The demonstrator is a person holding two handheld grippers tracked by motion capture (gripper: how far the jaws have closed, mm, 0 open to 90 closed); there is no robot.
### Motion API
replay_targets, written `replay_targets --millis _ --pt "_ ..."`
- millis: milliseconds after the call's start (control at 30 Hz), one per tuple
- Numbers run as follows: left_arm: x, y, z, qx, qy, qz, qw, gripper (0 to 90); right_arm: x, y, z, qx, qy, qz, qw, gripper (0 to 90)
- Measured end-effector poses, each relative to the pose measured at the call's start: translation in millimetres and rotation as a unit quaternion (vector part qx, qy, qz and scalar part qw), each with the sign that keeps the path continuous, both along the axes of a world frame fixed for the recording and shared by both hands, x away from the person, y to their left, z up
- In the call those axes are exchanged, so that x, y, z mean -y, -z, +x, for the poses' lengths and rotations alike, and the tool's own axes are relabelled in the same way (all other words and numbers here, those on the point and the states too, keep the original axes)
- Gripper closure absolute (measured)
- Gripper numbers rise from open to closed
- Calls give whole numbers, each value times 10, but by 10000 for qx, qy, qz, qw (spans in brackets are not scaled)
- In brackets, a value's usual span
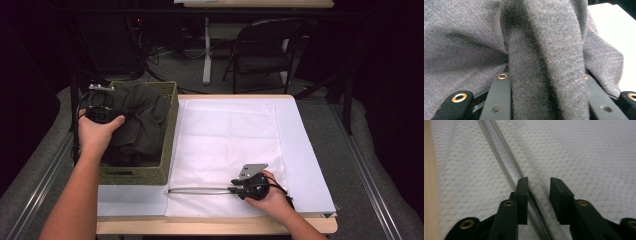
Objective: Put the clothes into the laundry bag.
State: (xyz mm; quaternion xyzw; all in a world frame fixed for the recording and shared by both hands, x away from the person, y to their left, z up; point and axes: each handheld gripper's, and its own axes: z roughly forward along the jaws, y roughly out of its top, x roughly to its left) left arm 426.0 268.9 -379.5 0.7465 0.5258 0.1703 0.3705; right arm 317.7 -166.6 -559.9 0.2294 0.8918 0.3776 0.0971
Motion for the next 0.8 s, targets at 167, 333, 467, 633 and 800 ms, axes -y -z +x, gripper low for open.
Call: replay_targets --millis 167,333,467,633,800 --pt "13 0 -6 7 39 13 10000 659 34 -29 32 -77 60 148 9998 829" --pt "24 -7 -20 18 55 11 10000 659 62 -88 87 -77 197 269 9994 896" --pt "31 -10 -23 -10 89 -14 10000 659 52 -105 123 -17 276 329 9991 839" --pt "46 -7 -19 -12 108 -24 9999 659 37 -99 86 16 144 323 9994 753" --pt "86 0 -23 -15 138 -24 9999 659 26 -35 24 103 -60 122 9999 638"
